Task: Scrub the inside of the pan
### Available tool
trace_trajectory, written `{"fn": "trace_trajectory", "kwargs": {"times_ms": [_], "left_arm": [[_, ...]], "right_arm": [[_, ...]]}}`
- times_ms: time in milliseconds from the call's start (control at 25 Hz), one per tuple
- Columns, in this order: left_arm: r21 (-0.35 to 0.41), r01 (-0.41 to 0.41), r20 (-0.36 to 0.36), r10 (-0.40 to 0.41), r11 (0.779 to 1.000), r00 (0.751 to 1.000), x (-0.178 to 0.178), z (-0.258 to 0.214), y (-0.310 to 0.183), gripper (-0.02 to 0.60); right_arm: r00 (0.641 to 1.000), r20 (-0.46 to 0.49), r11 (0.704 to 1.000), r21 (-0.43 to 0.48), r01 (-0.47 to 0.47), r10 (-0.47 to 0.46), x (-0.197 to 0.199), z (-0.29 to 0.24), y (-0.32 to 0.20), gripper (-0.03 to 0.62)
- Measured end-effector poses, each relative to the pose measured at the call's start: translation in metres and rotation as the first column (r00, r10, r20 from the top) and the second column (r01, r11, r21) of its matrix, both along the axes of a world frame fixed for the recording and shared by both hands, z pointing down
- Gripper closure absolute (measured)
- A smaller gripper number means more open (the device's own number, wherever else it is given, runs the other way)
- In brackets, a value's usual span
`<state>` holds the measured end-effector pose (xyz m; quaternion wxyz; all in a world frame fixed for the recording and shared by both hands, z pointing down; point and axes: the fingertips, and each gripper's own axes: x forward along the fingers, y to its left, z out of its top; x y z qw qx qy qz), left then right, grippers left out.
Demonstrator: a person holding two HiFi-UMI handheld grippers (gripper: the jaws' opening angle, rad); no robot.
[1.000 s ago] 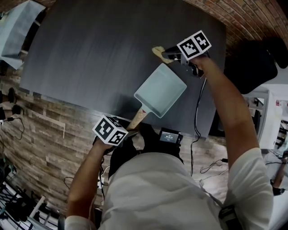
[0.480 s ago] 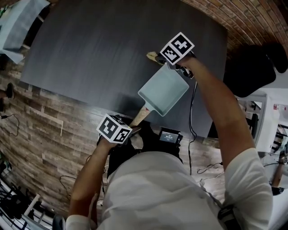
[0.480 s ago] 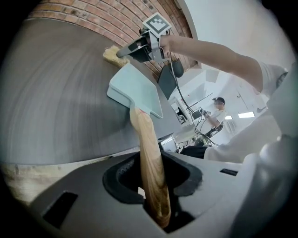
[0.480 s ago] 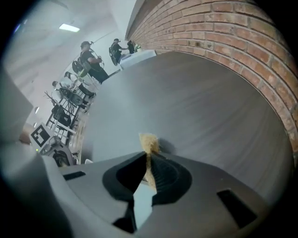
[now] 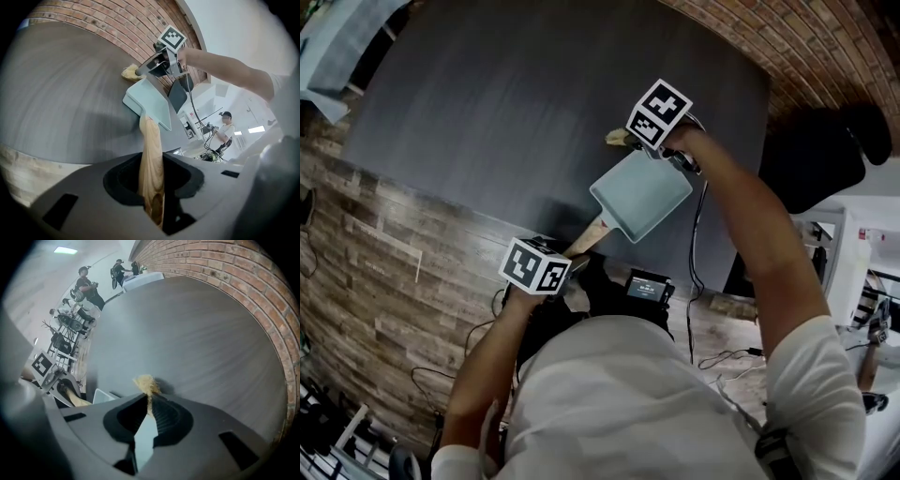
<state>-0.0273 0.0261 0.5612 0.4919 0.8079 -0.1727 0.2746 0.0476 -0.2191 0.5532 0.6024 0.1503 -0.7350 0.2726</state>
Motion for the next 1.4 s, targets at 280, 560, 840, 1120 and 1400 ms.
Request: {"fn": "trace_trajectory", "kwargs": {"times_ms": [280,560,840,1120,1400], "left_arm": [[0.007,0.012,0.000,-0.012,1.000,1.000,0.000,-0.001,-0.003,0.465],[0.007,0.016,-0.001,-0.016,1.000,1.000,0.002,0.000,-0.004,0.465],[0.003,0.014,-0.003,-0.014,1.000,1.000,0.001,-0.001,-0.004,0.465],[0.000,0.010,-0.004,-0.010,1.000,1.000,0.001,0.000,-0.004,0.465],[0.008,0.008,-0.005,-0.008,1.000,1.000,0.001,0.000,-0.004,0.465]], "right_arm": [[0.999,0.003,0.998,-0.056,0.036,-0.036,-0.017,0.000,0.022,0.557],[0.997,0.025,0.990,-0.116,0.075,-0.073,-0.033,0.000,0.041,0.557],[0.991,0.057,0.975,-0.177,0.132,-0.123,-0.049,-0.005,0.060,0.557],[0.984,0.082,0.959,-0.222,0.173,-0.159,-0.066,-0.005,0.076,0.557],[0.975,0.123,0.942,-0.260,0.210,-0.184,-0.091,-0.006,0.098,0.557]]}}
